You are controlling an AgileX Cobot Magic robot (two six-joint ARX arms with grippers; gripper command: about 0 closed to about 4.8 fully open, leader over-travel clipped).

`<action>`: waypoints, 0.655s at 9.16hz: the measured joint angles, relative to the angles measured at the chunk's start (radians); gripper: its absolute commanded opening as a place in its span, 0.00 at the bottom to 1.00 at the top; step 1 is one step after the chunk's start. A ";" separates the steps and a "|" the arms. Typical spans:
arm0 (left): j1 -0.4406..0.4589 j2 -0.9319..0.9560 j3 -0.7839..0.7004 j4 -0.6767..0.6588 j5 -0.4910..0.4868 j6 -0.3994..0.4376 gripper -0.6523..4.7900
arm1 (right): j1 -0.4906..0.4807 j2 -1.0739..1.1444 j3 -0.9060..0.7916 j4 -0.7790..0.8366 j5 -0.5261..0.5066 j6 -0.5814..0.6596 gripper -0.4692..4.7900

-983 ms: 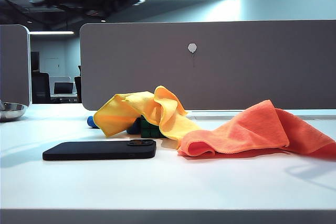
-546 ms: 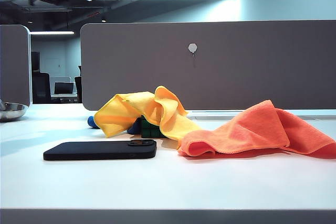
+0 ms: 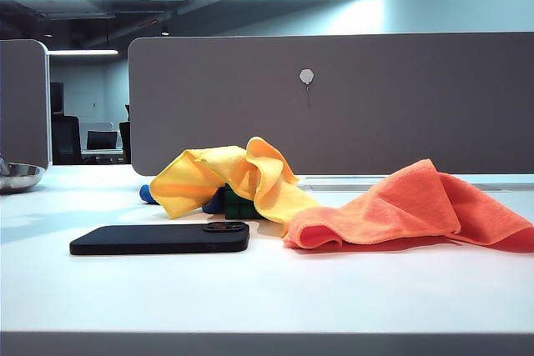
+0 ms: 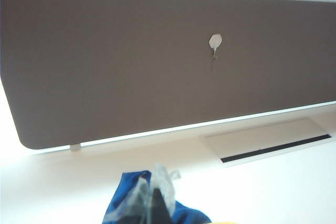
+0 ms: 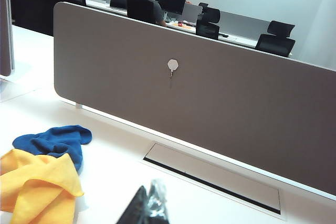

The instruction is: Pick up a rag that is the same color as the top surface of the Rubik's Cube and cover the cube with it.

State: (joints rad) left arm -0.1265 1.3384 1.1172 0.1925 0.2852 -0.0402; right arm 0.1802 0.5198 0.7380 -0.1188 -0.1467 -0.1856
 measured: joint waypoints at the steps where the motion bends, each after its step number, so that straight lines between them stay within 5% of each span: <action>1: 0.000 -0.030 0.000 -0.023 -0.003 0.002 0.11 | 0.000 -0.053 -0.025 0.000 0.000 0.000 0.09; 6: 0.003 -0.177 -0.040 -0.213 -0.045 0.067 0.11 | 0.000 -0.290 -0.165 -0.106 0.072 0.048 0.09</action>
State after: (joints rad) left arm -0.1234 1.1618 1.0767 -0.0204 0.2405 0.0265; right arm 0.1799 0.2298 0.5732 -0.2245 -0.0750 -0.1371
